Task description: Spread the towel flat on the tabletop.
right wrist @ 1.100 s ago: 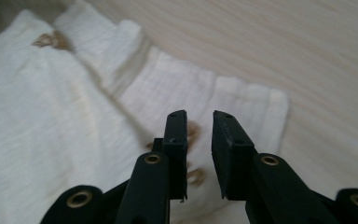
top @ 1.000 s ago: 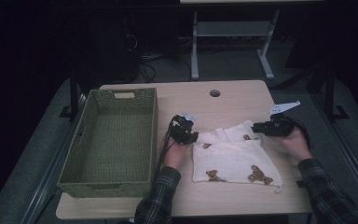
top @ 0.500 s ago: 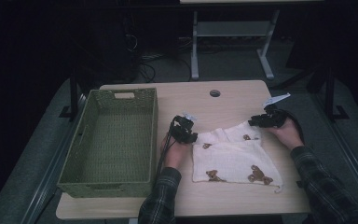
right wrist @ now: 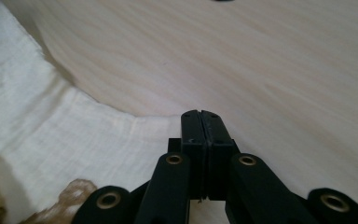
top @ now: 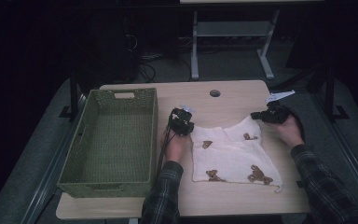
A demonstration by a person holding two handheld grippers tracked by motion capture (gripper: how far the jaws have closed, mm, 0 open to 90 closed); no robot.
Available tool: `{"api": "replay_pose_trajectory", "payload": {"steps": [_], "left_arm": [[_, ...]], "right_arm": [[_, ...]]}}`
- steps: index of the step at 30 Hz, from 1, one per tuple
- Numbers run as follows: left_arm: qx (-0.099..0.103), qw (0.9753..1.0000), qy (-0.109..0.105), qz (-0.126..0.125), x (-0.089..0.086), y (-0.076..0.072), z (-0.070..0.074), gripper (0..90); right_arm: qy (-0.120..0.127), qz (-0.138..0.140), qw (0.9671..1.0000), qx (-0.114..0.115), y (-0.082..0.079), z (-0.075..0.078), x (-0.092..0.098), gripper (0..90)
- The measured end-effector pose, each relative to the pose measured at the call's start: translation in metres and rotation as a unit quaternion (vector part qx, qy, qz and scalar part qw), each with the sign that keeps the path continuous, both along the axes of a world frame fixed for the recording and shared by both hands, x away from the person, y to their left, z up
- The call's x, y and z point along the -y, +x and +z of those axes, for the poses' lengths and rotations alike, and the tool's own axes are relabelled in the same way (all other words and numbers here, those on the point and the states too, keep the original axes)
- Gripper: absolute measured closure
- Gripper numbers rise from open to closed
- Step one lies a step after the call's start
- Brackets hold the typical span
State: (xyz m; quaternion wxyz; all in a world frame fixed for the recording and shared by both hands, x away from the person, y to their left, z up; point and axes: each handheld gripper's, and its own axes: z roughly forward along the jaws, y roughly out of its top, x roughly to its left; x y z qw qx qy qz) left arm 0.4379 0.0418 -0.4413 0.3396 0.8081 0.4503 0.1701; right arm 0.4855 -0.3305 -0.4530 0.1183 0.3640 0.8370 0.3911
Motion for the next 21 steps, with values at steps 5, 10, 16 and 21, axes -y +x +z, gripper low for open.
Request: {"api": "replay_pose_trajectory", "payload": {"steps": [5, 10, 16, 21], "left_arm": [[0.013, 0.9998, -0.003, 0.013, -0.005, 0.019, 0.007, 86.8], [0.023, 0.9997, -0.006, 0.01, -0.004, 0.039, 0.008, 86.8], [0.03, 0.9995, -0.006, 0.004, 0.0, 0.064, 0.001, 86.8], [0.033, 0.9994, -0.008, 0.005, 0.004, 0.08, 0.001, 86.7]], "right_arm": [[0.01, -0.018, 0.9997, 0.011, 0.005, 0.005, 0.01, 88.9], [0.014, -0.035, 0.9992, 0.014, 0.01, 0.004, 0.017, 88.9], [0.011, -0.056, 0.9983, 0.014, 0.014, 0.001, 0.022, 89.0], [0.006, -0.071, 0.9974, 0.01, 0.017, 0.0, 0.025, 88.8]]}}
